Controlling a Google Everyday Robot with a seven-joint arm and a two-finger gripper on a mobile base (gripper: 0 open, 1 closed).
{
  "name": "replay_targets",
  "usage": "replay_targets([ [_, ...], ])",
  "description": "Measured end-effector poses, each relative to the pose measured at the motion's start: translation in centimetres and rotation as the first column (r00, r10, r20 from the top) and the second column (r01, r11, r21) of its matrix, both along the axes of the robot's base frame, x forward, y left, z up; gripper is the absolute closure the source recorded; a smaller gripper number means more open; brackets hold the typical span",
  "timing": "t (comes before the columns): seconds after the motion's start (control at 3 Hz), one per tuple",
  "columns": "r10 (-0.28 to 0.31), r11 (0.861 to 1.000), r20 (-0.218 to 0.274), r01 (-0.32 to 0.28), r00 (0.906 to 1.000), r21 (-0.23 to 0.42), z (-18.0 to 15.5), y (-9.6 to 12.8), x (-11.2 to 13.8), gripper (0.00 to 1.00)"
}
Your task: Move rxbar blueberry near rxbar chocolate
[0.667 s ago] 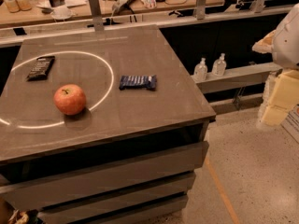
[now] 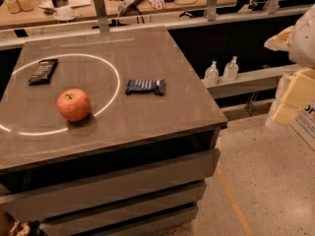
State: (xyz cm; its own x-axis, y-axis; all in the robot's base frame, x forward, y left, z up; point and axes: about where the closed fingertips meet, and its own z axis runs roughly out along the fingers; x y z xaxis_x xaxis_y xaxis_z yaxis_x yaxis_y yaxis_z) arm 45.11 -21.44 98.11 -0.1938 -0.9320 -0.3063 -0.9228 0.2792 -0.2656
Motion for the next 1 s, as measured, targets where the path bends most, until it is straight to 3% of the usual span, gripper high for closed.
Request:
replay_targets([
  [0.33,0.062,0.981,0.093,-0.078,0.9937,0.179,0.4,0.3,4.0,0.00],
  [0.67,0.162,0.923,0.175,-0.212,0.9712,0.322,0.7,2.2,8.5,0.00],
  [1.0,0.168,0.919,0.176,-0.218,0.9700,0.329,0.5,3.1,8.7,0.00],
])
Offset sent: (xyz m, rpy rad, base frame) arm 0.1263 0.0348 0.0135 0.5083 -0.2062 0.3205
